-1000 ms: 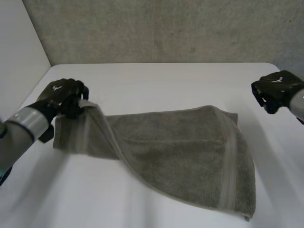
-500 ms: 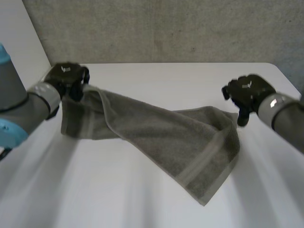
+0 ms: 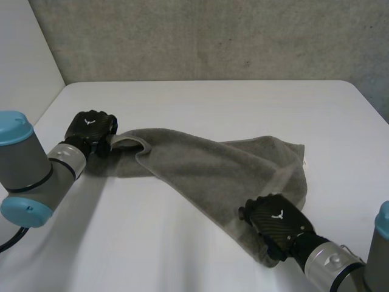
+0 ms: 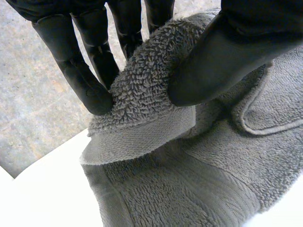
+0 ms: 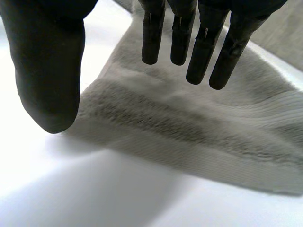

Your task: Fold the towel.

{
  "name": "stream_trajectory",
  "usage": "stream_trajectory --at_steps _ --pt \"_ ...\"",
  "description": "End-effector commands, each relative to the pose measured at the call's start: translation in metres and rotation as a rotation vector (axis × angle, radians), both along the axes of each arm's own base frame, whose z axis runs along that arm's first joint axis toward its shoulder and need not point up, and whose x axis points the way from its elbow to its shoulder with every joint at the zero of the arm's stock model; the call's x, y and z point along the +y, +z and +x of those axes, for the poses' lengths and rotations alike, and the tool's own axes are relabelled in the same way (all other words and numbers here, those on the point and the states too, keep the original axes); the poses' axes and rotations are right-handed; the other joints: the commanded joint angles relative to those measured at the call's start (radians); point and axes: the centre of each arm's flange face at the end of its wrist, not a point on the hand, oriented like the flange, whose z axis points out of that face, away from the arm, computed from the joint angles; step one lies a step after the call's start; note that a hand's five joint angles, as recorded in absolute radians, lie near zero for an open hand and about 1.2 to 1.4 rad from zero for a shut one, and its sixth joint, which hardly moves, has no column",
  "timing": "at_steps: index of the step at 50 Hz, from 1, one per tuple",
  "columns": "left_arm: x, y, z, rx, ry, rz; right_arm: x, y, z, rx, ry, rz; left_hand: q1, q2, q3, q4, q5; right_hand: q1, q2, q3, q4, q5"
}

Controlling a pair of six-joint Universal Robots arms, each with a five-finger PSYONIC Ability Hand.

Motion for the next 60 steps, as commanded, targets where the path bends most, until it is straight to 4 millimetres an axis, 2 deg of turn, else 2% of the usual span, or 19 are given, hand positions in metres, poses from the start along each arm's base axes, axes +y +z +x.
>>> stream_trajectory --at_steps 1,22,34,60 --pt "0.0001 -0.0020 0.0011 -0.001 0.003 -0.002 -0.0002 -0.0071 0.0009 -0.007 0.009 -0.011 -0.023 -0.091 -0.148 -0.113 -0.259 -0.054 -0.054 -0.055 -0.045 -0.010" --pt "0.0032 -0.0042 0.0007 -0.002 0.002 0.006 -0.0024 -0.0085 0.0065 -0.022 0.028 -0.039 -0.023 -0.091 -0.148 -0.113 -0.259 0.002 0.001 0.000 0.010 0.046" --pt "0.0036 -0.0051 0.0007 -0.002 0.002 0.009 0.0018 -0.0054 0.0058 -0.025 0.030 -0.035 -0.023 -0.091 -0.148 -0.113 -0.259 -0.080 -0.081 -0.082 -0.072 -0.036" --pt "0.0052 -0.0077 0.0009 -0.004 0.000 0.018 -0.0059 -0.0120 0.0074 -0.023 0.024 -0.060 -0.023 -0.091 -0.148 -0.113 -0.259 0.049 0.048 0.047 0.057 0.093"
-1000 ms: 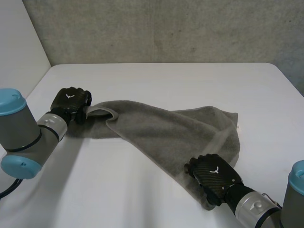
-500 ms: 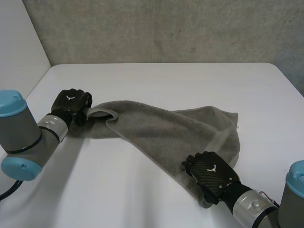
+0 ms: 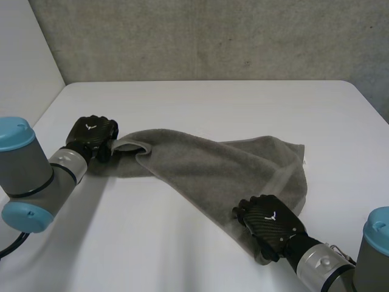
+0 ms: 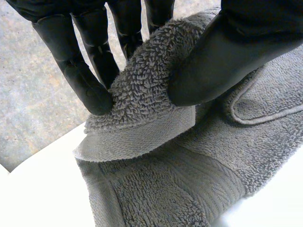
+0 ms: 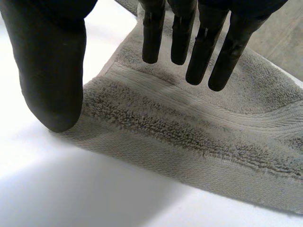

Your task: Fold the towel.

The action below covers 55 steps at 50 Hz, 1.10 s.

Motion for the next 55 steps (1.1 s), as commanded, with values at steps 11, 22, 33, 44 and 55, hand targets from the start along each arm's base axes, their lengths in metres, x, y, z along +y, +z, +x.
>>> stream_trajectory --at_steps 11,22,33,44,55 --pt "0.001 0.000 0.000 0.000 0.000 0.002 -0.001 0.001 0.000 -0.009 -0.005 0.002 -0.023 -0.091 -0.148 -0.113 -0.259 -0.066 -0.061 -0.075 -0.080 -0.094" --pt "0.002 -0.001 0.000 -0.002 -0.003 0.006 0.005 -0.003 -0.002 -0.001 0.002 0.022 -0.023 -0.091 -0.148 -0.113 -0.259 -0.092 -0.087 -0.101 -0.106 -0.120" --pt "0.003 -0.002 -0.001 -0.002 -0.004 0.009 0.003 -0.005 -0.001 0.000 0.006 0.017 -0.023 -0.091 -0.148 -0.113 -0.259 -0.048 -0.043 -0.057 -0.062 -0.076" --pt "0.003 -0.003 -0.001 -0.002 -0.004 0.011 -0.002 -0.003 0.000 -0.004 -0.001 -0.009 -0.023 -0.091 -0.148 -0.113 -0.259 0.048 0.054 0.040 0.035 0.021" --pt "0.003 -0.002 -0.001 -0.003 -0.004 0.009 -0.010 0.000 0.000 -0.016 -0.020 -0.049 -0.023 -0.091 -0.148 -0.113 -0.259 0.140 0.145 0.131 0.126 0.112"
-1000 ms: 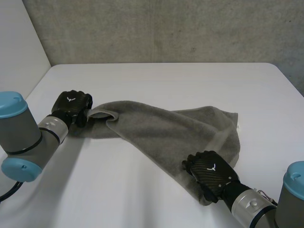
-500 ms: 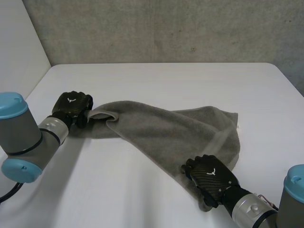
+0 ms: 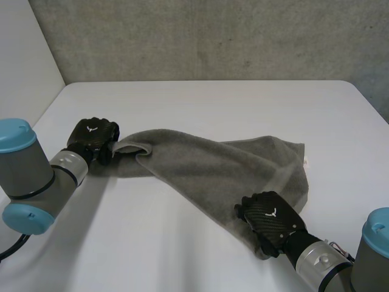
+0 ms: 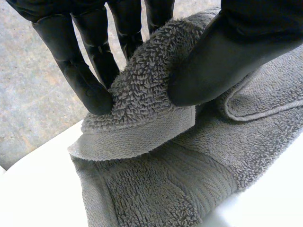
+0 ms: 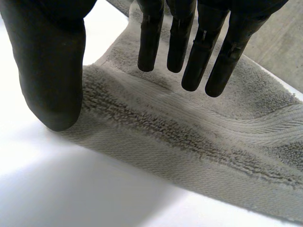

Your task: Fold the towel.

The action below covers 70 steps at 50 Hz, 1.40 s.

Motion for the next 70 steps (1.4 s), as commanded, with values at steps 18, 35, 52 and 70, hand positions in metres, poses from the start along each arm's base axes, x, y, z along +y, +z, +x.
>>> stream_trajectory --at_steps 18,35,52,70 --pt "0.003 -0.001 -0.002 -0.002 -0.008 0.004 -0.009 0.004 0.000 -0.012 -0.022 -0.016 -0.023 -0.091 -0.148 -0.113 -0.259 0.094 0.104 0.099 0.100 0.096" --pt "0.003 -0.002 -0.003 -0.002 -0.011 0.006 -0.006 0.001 0.000 -0.012 -0.013 0.002 -0.023 -0.091 -0.148 -0.113 -0.259 0.135 0.146 0.140 0.141 0.138" --pt "0.008 0.002 -0.004 -0.001 -0.019 0.000 -0.013 0.014 -0.001 -0.042 -0.033 -0.014 -0.023 -0.091 -0.148 -0.113 -0.259 0.848 0.858 0.852 0.853 0.850" --pt "0.066 0.101 -0.006 0.072 -0.064 -0.144 -0.079 0.182 -0.085 -0.095 -0.341 -0.285 -0.023 -0.091 -0.148 -0.113 -0.259 0.848 0.858 0.852 0.853 0.850"
